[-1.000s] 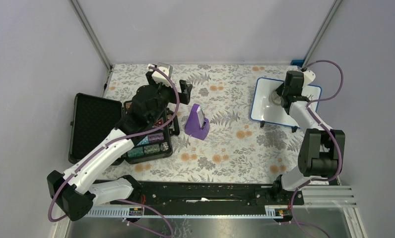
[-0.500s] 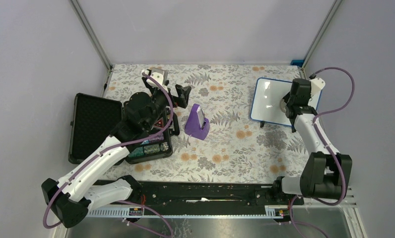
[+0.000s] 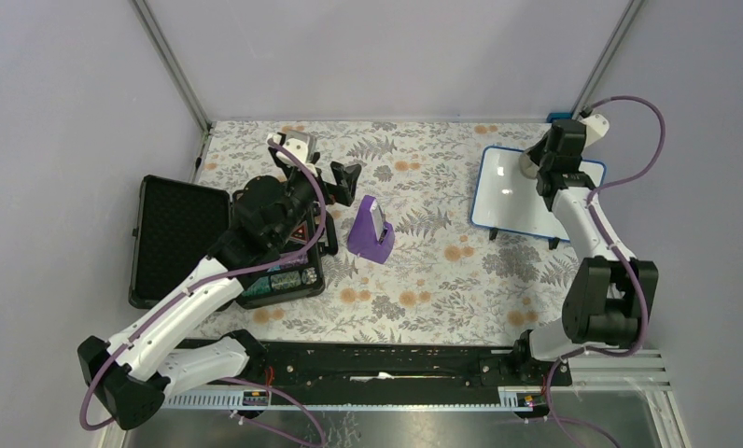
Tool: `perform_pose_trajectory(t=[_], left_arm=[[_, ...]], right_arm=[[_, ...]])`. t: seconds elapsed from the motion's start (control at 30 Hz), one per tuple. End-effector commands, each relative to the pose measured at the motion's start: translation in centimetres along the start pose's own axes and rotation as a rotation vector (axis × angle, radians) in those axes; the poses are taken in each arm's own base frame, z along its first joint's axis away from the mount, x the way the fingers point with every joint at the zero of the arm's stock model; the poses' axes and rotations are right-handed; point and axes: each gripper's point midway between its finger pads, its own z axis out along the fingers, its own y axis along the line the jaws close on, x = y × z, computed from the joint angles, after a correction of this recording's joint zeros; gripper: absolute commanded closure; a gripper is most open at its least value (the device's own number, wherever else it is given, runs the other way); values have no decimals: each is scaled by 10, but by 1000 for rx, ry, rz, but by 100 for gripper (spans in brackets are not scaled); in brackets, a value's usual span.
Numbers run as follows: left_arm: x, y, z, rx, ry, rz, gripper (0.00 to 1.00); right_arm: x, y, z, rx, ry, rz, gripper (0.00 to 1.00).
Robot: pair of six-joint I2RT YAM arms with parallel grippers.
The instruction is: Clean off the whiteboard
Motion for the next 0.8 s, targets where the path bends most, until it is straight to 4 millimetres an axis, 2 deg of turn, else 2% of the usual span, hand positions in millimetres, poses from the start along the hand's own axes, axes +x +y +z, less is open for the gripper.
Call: perform_pose_trajectory(t=[0.0, 0.17, 0.3, 0.4, 0.53, 0.63, 0.77], left_arm=[[-10, -4, 3, 14, -47, -3, 1], [-8, -8, 5, 26, -38, -1, 1], [-11, -12, 2, 35, -46, -4, 1], [-13, -16, 0, 50, -52, -9, 1], [-21, -24, -6, 74, -71, -16, 1], [-27, -29, -10, 86, -73, -25, 1], [-41, -34, -19, 92, -39, -59, 1]], right_arm=[[11, 7, 19, -3, 20, 27, 100], [35, -13, 26, 66, 59, 13, 100], [60, -46, 25, 148, 98, 23, 100], [75, -74, 17, 207, 137, 49, 100], [85, -100, 2, 261, 142, 58, 100], [81, -104, -11, 264, 127, 81, 100], [58, -86, -25, 184, 81, 108, 100]])
